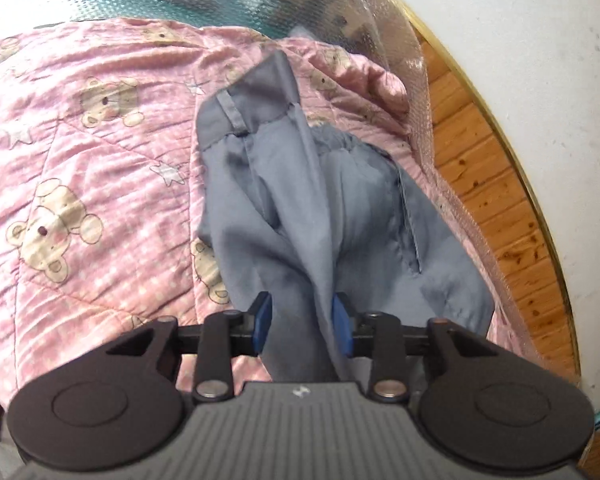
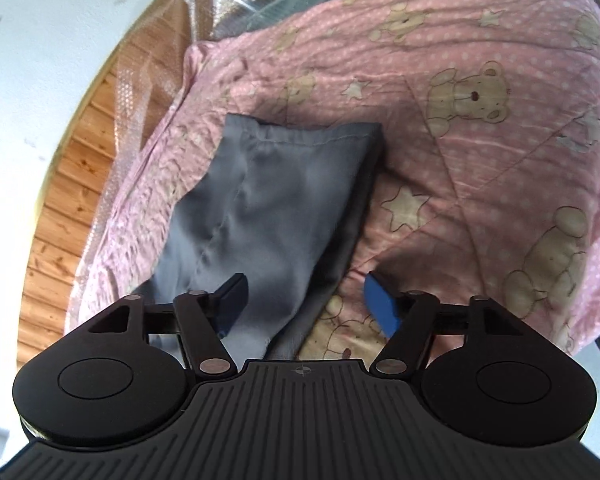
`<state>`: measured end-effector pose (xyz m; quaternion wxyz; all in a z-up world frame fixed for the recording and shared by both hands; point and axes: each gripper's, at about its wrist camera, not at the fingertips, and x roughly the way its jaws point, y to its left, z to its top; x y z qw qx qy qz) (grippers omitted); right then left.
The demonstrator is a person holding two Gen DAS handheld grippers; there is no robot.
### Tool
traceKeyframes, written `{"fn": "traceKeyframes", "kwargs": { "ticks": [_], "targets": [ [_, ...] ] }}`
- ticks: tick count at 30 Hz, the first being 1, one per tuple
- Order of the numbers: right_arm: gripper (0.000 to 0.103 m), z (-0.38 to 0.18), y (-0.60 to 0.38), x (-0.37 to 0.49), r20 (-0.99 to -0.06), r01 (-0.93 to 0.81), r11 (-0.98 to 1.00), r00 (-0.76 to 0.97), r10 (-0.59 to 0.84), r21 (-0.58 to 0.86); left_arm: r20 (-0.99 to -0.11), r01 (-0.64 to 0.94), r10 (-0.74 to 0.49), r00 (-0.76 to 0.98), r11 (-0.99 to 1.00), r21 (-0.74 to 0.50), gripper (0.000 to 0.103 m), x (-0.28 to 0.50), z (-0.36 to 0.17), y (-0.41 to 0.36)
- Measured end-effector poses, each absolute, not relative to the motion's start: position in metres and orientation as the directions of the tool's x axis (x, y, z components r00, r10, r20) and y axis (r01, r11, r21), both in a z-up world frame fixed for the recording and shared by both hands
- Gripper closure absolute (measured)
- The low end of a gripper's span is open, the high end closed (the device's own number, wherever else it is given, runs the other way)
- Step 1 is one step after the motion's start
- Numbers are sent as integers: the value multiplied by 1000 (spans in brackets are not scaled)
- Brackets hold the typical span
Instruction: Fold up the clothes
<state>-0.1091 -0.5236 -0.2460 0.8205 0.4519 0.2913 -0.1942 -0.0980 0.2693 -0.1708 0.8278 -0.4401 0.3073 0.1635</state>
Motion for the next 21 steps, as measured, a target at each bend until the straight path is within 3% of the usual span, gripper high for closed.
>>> {"fn": "traceKeyframes", "kwargs": {
  "ticks": [1,3,6,8,11,13,14,15,16,17,19,21],
  "targets": [
    [16,-246,-522,-103,-646,575,523,761,-59,630,-650,-558,30,759,544,-626,51,-100,-167,271],
    [10,-244,-518,-89,-644,573,529,762,-63,626,-655,-589,74,752,521,-617,26,-95,-163,277],
    [12,-244,-517,-79,-636,561,510,771,-34,652,-719,-634,42,693,510,-581,20,-65,-171,287],
    [15,-246,-519,-81,-626,554,492,779,-23,671,-775,-672,38,630,526,-521,22,-49,-180,285],
    [22,-250,-521,-86,-611,566,454,789,-56,689,-764,-675,67,642,521,-522,21,-40,-188,283],
    [18,-252,-520,-82,-602,563,443,796,-62,698,-750,-661,60,659,523,-539,25,-36,-192,284],
    [15,-251,-519,-78,-603,562,447,795,-61,696,-744,-652,55,666,526,-546,41,-35,-194,285],
    [19,-253,-522,-76,-585,538,420,811,-21,731,-734,-638,45,678,531,-557,60,-34,-194,286],
    [29,-254,-525,-74,-561,510,385,828,25,769,-724,-626,38,688,536,-567,66,-35,-193,287],
    [47,-256,-528,-72,-534,481,347,843,69,805,-714,-614,33,699,540,-576,71,-36,-190,287],
    [47,-255,-527,-79,-494,447,309,865,91,839,-695,-594,25,719,541,-595,73,-39,-186,287],
    [46,-255,-525,-90,-540,491,329,839,71,807,-686,-587,21,727,539,-605,71,-41,-186,287]
  ]
}}
